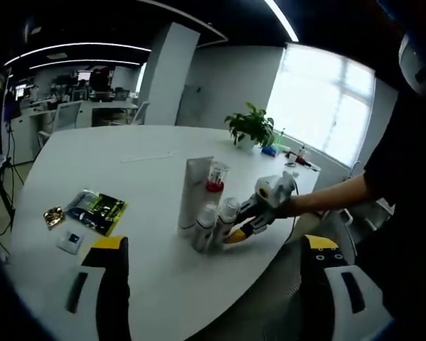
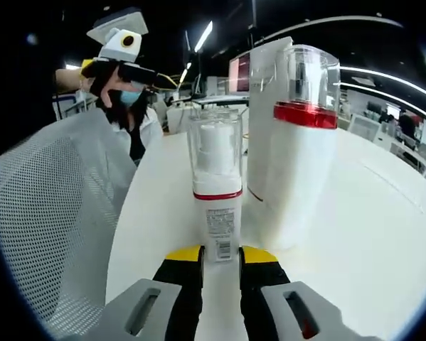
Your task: Arrange the skincare products in the storage area until every visible bottle or jar stands upright without overlapping.
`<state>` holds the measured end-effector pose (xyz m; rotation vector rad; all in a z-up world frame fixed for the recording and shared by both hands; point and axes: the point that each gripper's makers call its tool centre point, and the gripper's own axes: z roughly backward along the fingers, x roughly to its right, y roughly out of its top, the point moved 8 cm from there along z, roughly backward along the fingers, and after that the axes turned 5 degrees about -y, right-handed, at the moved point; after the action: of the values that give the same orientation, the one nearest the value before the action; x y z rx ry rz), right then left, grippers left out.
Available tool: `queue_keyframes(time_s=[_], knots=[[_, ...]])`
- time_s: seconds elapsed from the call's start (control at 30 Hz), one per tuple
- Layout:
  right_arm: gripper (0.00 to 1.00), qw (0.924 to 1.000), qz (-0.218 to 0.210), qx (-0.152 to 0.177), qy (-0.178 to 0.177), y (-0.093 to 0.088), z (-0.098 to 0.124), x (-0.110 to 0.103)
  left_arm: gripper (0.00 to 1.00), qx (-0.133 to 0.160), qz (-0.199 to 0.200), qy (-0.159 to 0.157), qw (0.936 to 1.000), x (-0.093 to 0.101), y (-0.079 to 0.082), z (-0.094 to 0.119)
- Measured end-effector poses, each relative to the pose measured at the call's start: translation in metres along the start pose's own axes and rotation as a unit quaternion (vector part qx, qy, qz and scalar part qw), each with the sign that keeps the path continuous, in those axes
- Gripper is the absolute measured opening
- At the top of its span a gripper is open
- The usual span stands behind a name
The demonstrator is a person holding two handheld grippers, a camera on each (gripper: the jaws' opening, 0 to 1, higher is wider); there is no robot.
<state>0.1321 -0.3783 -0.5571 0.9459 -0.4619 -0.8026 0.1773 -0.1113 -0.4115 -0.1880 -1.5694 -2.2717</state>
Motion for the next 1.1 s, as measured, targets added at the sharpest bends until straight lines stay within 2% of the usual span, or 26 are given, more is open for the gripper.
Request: queue_keyframes(time_s=[0.53, 0.77, 0.97, 1.1], knots=[[0.1, 0.998, 0.045, -0.016, 0.042, 0.008, -0.012, 0.014, 0.93, -0.006, 0.009, 0.002, 0.9999, -0.007, -0.003, -0.005], [0.1, 0.9962, 0.061, -0.022, 0.059, 0.014, -0.014, 0.01, 0.93, -0.006, 0.014, 0.004, 0.9999, -0.011, -0.005, -0.005], [0.1, 0.9962, 0.058, -0.022, 0.062, 0.012, -0.014, 0.012, 0.93, -0.005, 0.016, 0.006, 0.9998, -0.012, -0.006, -0.004], [0.13, 0.9974, 0.036, -0.02, 0.059, 0.012, -0.012, 0.013, 0.93, -0.005, 0.016, 0.006, 0.9998, -0.011, -0.006, -0.005]])
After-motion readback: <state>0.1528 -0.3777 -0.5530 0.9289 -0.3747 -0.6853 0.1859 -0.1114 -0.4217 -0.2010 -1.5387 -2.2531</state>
